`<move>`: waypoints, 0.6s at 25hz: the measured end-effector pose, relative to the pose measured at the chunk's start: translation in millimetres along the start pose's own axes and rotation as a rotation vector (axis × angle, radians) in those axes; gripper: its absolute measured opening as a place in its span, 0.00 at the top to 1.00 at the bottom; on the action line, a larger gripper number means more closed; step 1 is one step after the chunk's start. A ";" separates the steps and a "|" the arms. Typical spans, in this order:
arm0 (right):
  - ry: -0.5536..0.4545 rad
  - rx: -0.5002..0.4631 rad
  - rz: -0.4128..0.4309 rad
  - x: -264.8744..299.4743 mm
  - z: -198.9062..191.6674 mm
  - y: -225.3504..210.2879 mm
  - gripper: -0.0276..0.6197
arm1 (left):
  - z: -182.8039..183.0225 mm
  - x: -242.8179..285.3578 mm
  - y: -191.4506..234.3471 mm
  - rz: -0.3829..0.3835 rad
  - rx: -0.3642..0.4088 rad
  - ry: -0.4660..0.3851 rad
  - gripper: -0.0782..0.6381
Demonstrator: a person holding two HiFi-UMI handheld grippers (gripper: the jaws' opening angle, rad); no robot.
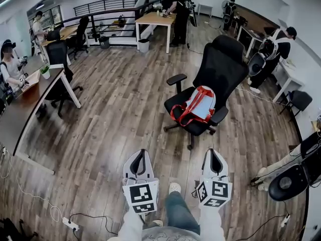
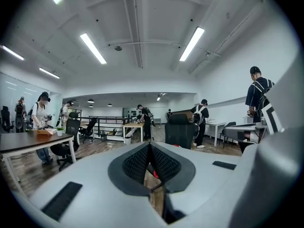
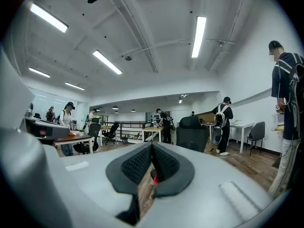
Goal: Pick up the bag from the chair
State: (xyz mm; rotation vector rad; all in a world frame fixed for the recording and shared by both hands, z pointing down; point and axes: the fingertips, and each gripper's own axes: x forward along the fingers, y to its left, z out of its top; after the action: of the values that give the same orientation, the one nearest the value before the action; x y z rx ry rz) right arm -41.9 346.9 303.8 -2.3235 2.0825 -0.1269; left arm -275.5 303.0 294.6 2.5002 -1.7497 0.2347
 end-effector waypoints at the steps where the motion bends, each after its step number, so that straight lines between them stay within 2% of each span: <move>1: -0.002 0.002 0.004 15.9 2.0 -6.7 0.94 | 4.0 15.5 -2.9 0.002 0.002 -0.003 0.88; 10: -0.015 0.010 0.046 165.1 28.0 -71.0 0.94 | 46.8 158.2 -31.3 0.038 0.008 -0.021 0.88; 15: -0.003 0.025 0.044 219.9 30.8 -105.2 0.94 | 60.2 216.9 -48.3 0.043 0.012 -0.021 0.88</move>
State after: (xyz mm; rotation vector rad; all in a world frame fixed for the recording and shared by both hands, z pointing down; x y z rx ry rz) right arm 88.2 138.9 290.8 -2.2604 2.1160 -0.1478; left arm -152.7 109.5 273.5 2.4835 -1.8171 0.2238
